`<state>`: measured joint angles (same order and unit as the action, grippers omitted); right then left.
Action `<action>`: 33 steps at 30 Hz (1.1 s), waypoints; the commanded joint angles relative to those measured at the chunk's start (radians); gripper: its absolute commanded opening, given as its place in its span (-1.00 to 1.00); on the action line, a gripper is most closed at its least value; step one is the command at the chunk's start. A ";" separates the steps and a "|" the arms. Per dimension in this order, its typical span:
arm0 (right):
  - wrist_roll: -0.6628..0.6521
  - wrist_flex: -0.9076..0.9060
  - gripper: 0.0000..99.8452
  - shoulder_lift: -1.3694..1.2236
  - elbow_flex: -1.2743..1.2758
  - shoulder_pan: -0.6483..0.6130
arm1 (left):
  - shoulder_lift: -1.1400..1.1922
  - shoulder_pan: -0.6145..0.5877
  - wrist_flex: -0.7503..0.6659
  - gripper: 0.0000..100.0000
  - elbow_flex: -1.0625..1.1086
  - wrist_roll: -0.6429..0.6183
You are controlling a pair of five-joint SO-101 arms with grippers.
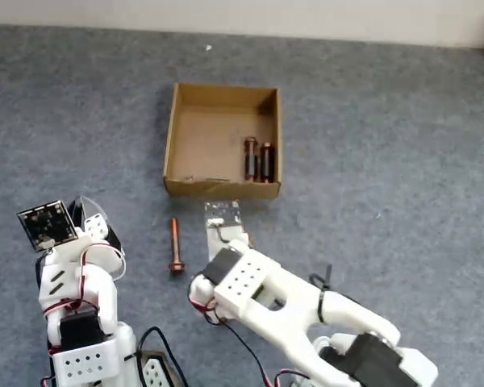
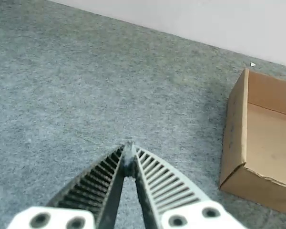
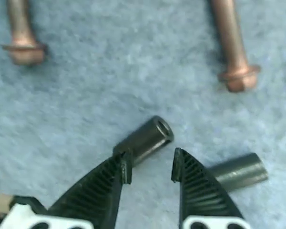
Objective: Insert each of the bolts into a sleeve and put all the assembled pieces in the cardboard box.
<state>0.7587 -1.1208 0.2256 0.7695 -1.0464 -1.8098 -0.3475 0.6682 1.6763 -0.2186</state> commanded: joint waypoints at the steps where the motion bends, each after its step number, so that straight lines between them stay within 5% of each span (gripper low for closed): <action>1: 0.014 0.019 -0.73 -0.058 -0.065 -0.015 | -0.008 -0.010 -0.021 -0.97 0.019 0.006; 13: 0.011 0.120 -0.74 -0.234 -0.084 -0.015 | -0.008 -0.008 -0.021 -0.97 0.019 0.006; 18: 0.006 0.119 -1.00 -0.214 -0.079 0.001 | -0.008 -0.008 -0.021 -0.97 0.019 0.006; 21: 0.002 0.104 -0.99 -0.156 -0.077 0.019 | -0.008 -0.007 -0.021 -0.97 0.019 0.006; 33: -0.410 -0.051 -0.99 0.268 -0.079 0.282 | -0.008 -0.005 -0.021 -0.96 0.019 0.006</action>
<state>0.4365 -1.1592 0.3759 0.7112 -0.8623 -1.8098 -0.3475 0.6682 1.6763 -0.2186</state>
